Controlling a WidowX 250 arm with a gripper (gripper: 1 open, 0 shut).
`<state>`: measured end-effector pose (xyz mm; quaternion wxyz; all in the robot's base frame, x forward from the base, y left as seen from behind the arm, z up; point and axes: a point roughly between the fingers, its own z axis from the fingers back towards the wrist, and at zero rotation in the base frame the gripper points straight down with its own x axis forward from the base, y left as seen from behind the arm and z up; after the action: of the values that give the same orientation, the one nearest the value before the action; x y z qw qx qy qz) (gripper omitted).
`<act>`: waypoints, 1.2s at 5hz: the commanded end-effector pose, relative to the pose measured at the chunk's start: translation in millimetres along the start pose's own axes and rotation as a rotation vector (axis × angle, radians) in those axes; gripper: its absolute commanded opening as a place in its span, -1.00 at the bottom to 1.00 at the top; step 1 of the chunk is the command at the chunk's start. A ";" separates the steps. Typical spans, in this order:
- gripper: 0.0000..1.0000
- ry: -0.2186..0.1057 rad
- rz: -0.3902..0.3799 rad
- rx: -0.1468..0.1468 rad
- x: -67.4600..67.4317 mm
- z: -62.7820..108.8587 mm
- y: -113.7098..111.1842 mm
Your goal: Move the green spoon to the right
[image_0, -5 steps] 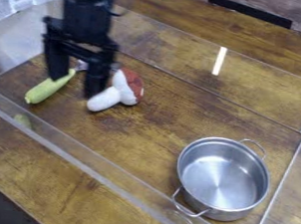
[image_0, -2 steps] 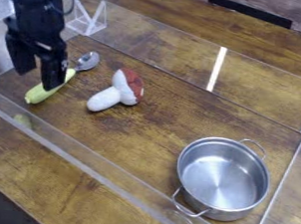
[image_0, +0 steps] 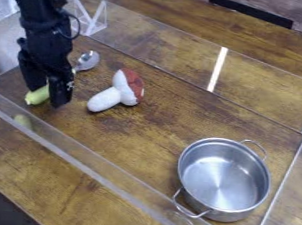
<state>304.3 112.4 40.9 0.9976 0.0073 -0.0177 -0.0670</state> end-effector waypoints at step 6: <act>-1.00 -0.074 -0.025 -0.013 33.2 -2.1 25.1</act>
<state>330.3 128.7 25.2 0.9963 -0.0148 -0.0306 -0.0786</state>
